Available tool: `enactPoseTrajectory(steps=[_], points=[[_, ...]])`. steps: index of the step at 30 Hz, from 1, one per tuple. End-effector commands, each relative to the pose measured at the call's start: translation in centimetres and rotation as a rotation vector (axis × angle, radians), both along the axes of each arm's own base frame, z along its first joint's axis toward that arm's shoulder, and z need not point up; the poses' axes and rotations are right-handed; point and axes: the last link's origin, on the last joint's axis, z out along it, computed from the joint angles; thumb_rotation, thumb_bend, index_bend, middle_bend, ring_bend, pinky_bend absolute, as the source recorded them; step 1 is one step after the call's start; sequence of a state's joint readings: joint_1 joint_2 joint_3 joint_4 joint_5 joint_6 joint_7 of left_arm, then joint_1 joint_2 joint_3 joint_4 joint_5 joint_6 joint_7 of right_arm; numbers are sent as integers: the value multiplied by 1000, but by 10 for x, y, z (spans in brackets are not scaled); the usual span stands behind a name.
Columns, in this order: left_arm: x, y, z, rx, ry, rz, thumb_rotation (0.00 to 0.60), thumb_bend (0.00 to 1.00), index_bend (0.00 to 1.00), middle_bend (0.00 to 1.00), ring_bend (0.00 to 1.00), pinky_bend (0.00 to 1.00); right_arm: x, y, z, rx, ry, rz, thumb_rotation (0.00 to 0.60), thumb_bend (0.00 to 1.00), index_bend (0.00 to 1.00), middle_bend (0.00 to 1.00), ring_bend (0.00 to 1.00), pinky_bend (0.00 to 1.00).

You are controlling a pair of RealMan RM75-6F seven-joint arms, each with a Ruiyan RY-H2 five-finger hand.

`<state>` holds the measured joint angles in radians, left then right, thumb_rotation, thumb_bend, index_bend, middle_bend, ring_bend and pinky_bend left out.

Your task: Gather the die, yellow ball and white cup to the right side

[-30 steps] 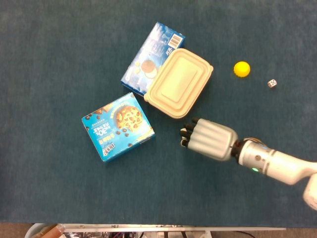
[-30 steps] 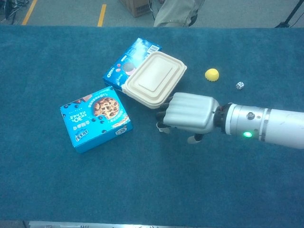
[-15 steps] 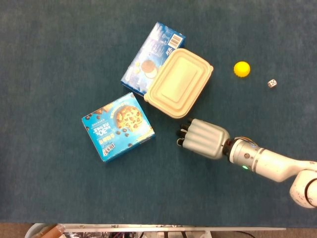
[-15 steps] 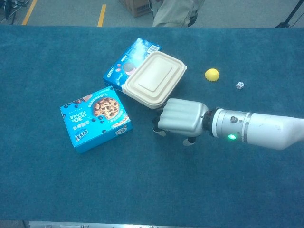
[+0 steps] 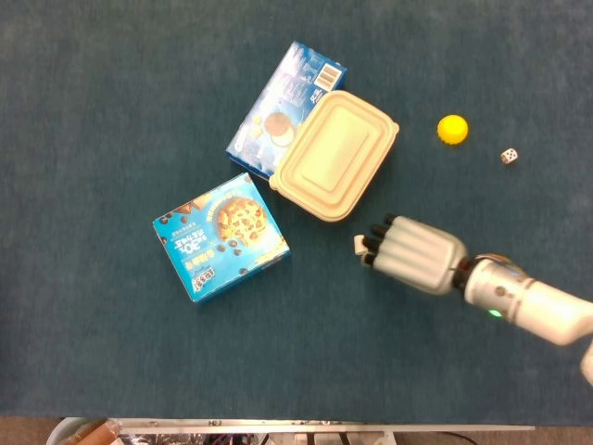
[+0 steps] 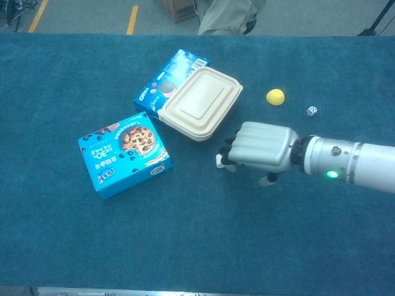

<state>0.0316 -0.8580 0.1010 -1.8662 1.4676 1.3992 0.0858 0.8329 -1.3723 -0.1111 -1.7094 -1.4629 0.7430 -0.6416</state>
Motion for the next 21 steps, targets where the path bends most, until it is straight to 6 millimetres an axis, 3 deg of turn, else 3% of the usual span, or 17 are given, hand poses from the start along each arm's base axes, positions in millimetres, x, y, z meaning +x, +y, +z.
enactPoseTrajectory(steps=[1,4,8,14,21], points=[[0,1,-2,-5,-2,-2,499,293,334,380,329,183,-7,8,26,-25,-9,-13,600,113,408,338,284,387],[2,3,-3,-6,-5,-9,498,293,334,380,329,183,1,9,26,-18,-41,-2,600,113,407,338,284,386],[2,0,0,2,0,-4,500,293,334,380,329,183,10,7,10,7,-58,3,600,113,403,338,284,387],[0,-4,4,14,8,13,499,293,334,380,329,183,15,-3,-17,33,-42,-23,600,113,397,338,284,387],[0,-4,3,14,6,10,500,293,334,380,329,183,16,-5,-30,47,-22,-25,600,113,396,338,286,387]])
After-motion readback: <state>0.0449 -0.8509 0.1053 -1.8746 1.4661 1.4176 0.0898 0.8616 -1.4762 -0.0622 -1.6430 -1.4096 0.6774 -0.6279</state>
